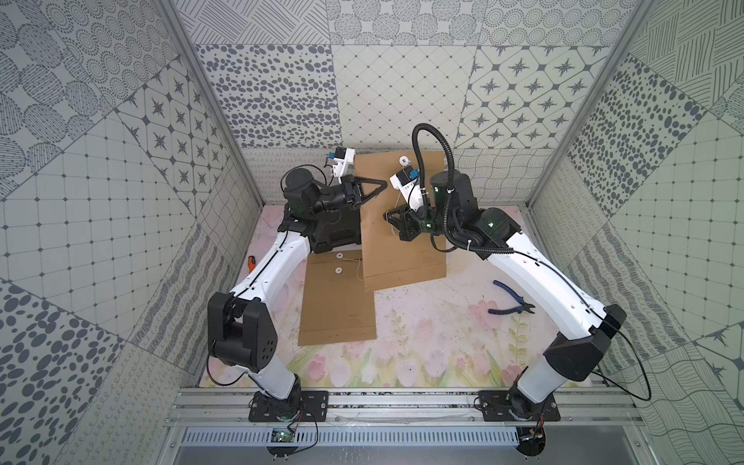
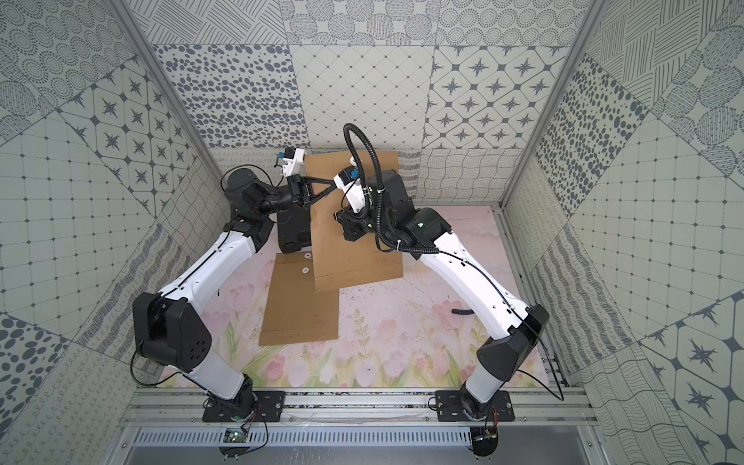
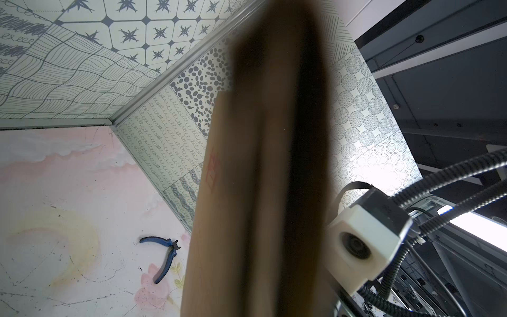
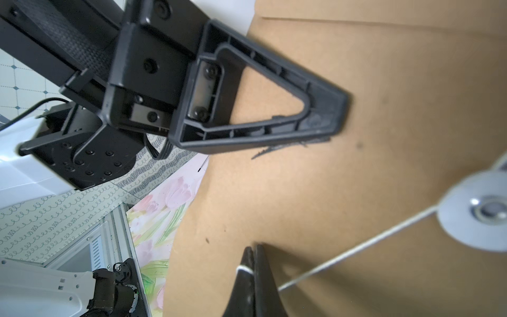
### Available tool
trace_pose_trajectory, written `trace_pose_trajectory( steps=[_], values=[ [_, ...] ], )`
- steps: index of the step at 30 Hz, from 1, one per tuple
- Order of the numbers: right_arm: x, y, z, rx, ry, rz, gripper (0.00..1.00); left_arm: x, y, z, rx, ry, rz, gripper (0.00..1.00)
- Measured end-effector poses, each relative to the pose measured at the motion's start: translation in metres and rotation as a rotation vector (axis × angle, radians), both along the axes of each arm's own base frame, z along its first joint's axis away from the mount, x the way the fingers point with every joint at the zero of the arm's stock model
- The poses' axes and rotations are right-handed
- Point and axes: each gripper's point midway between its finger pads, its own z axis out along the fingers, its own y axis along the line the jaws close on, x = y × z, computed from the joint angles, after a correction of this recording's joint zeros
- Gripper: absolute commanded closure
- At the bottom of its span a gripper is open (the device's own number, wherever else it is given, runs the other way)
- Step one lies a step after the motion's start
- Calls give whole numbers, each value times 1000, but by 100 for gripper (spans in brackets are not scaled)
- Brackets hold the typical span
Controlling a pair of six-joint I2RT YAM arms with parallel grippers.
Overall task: Close the mouth of the file bag
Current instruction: Close the file bag.
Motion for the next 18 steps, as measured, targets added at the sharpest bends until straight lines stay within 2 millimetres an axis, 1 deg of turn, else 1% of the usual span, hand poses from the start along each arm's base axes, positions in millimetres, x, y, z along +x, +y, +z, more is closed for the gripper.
trace_pose_trajectory(
  steps=[4, 11, 16, 18],
  values=[
    [1, -10, -3, 20, 10, -21, 100, 1, 1, 3, 3, -4, -6, 100],
    [2, -16, -3, 56, -18, -33, 100, 4, 0, 4, 8, 6, -14, 100],
    [-8, -23, 9, 99, -53, -16, 100, 6, 0, 2, 9, 10, -11, 100],
    [-16, -25, 10, 113, -44, 1, 100, 10, 2, 3, 3, 9, 8, 100]
  ],
)
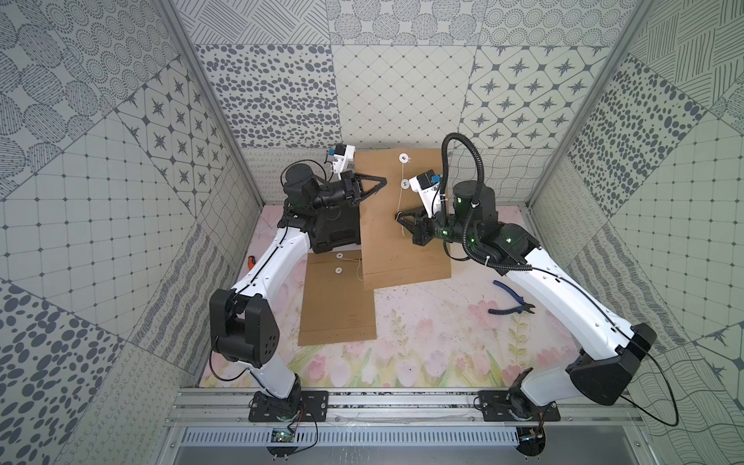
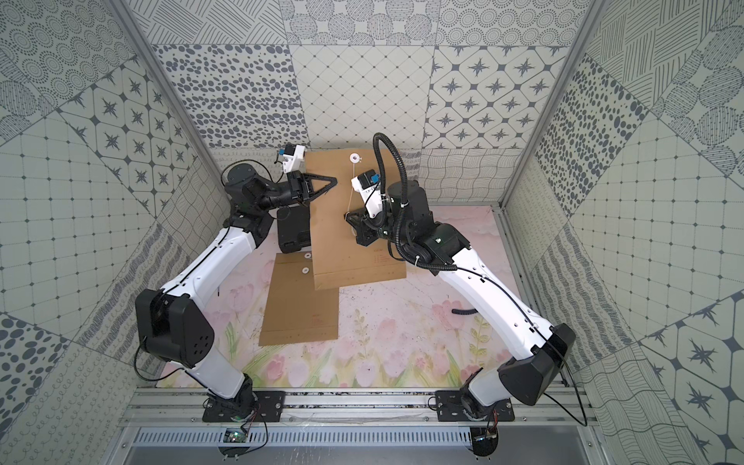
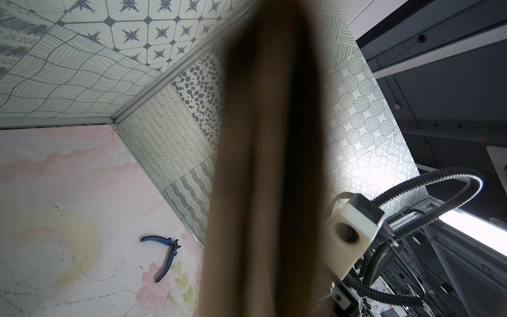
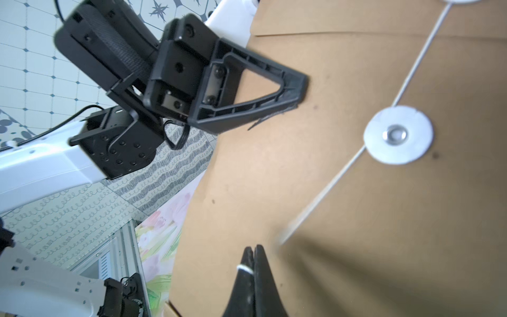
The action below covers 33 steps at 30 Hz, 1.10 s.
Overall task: Close the mouth of the file bag
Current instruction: Close the file bag.
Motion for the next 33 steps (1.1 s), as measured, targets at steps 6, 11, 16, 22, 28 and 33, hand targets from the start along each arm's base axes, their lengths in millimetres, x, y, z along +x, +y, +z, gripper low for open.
trace_pose_trajectory(
  steps=[6, 11, 16, 22, 28, 33],
  values=[
    [-6, -6, -12, 39, 62, 14, 100, 8, 4, 2, -10, -1, 43, 100],
    [2, -12, -14, 49, 88, -17, 100, 10, 6, 3, -14, -2, 58, 100],
    [10, -16, -22, 39, 115, -38, 100, 10, 6, 5, -20, -6, 58, 100],
    [40, -34, -49, -3, 176, -118, 100, 3, 7, 15, -43, -23, 48, 100],
    [67, -52, -63, -52, 215, -202, 100, -8, 9, 18, -50, -32, 38, 100],
    [82, -65, -47, -85, 173, -258, 100, -15, 10, 18, -45, -32, 28, 100]
  ],
)
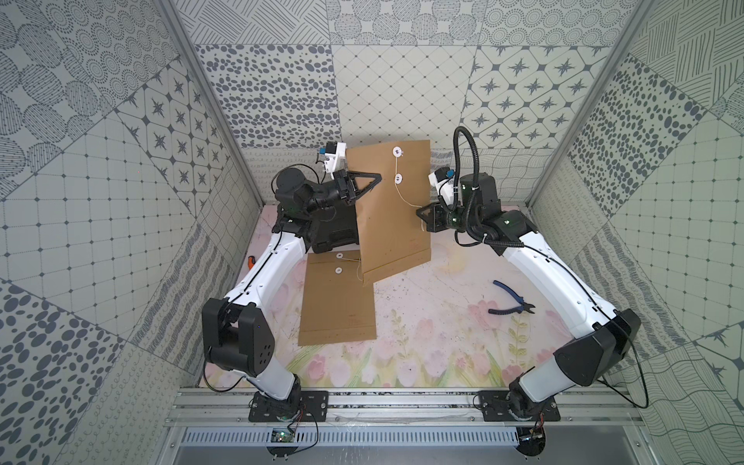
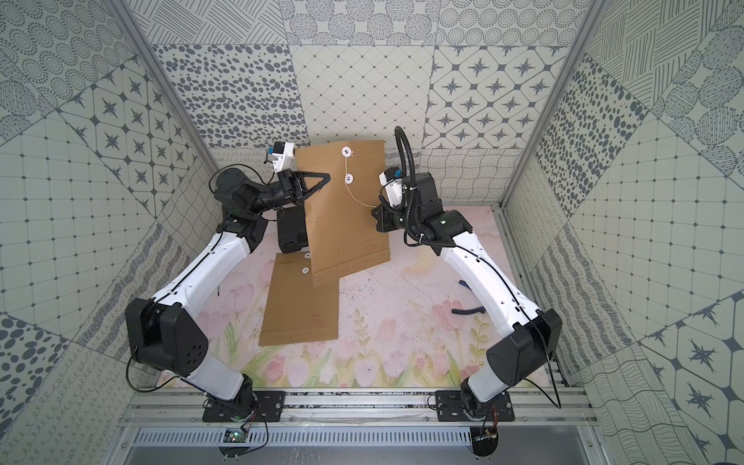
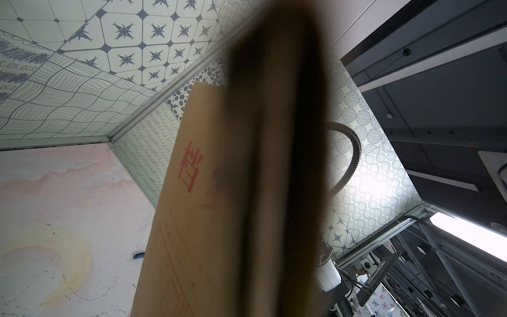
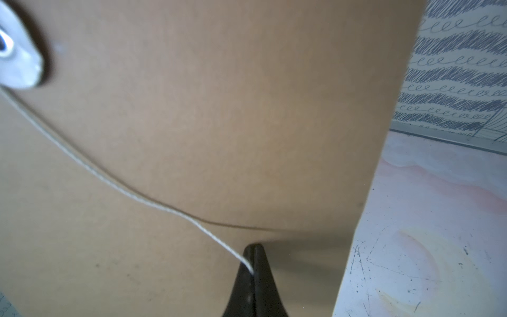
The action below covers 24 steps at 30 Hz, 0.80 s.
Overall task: Close the mouth of the file bag
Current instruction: Close the file bag.
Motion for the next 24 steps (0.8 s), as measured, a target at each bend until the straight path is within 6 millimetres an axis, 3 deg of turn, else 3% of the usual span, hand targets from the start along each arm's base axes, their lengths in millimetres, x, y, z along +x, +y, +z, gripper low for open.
trace_pose_trajectory(
  steps=[6, 18, 24],
  values=[
    [17, -12, 21, -46, -63, -54, 100, -6, -1, -2, 5, 3, -22, 100],
    [48, -20, 19, -133, -79, -103, 100, -23, -3, 6, 5, -25, -69, 100],
    [54, -19, 25, -135, -93, -102, 100, -26, -5, 7, 6, -26, -83, 100]
  ],
)
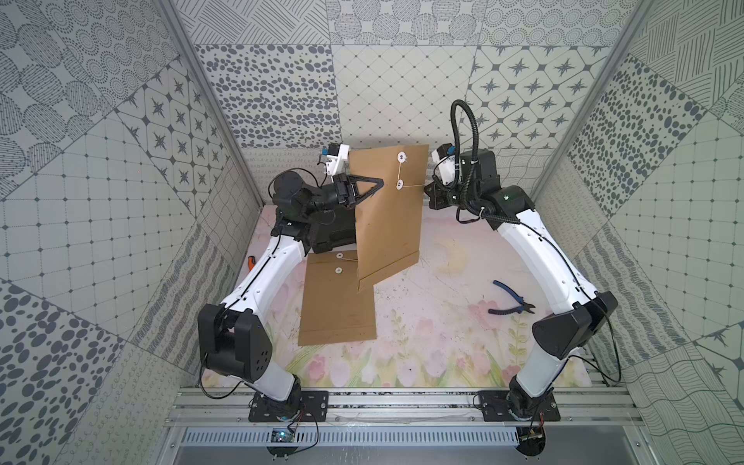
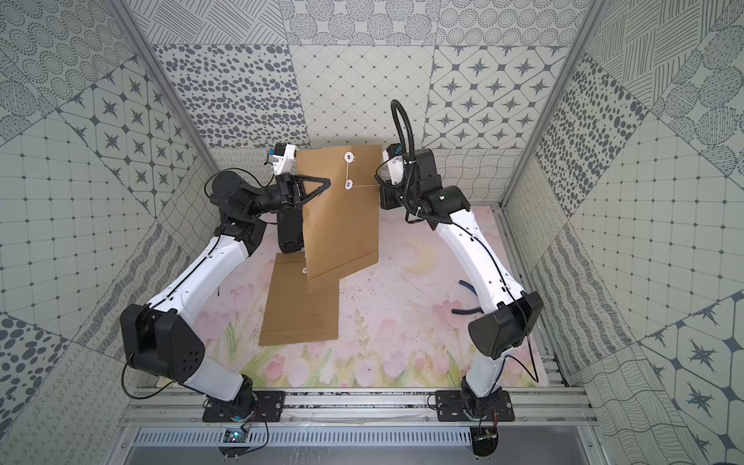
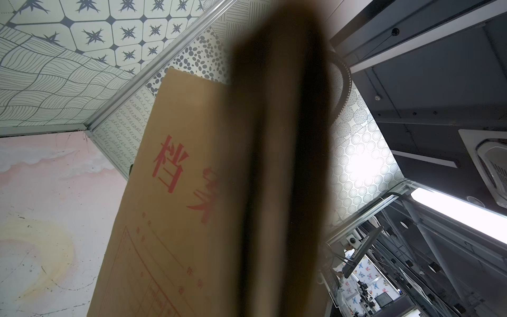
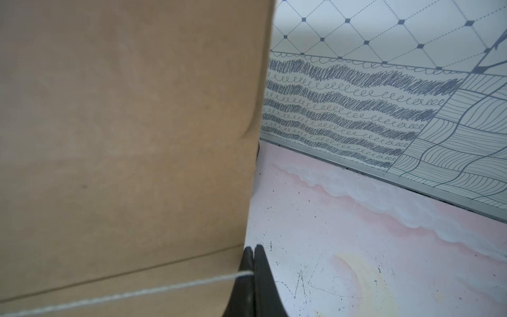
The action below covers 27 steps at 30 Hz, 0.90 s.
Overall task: Close the mouth of the file bag
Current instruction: Close the file bag.
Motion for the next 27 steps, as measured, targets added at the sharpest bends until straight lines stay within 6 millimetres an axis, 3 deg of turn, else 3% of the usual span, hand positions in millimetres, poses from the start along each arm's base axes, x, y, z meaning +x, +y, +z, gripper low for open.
trace_pose_trajectory(
  steps=[12, 22, 27],
  values=[
    [-2, -5, 13, -6, -15, -14, 100, -3, 0, -21, 66, 17, 15, 100],
    [-18, 6, 37, 12, -45, 22, 100, 4, 0, -42, 136, 54, 52, 100],
    [-25, 7, 38, 7, -37, 30, 100, 6, 1, -44, 154, 53, 69, 100]
  ],
)
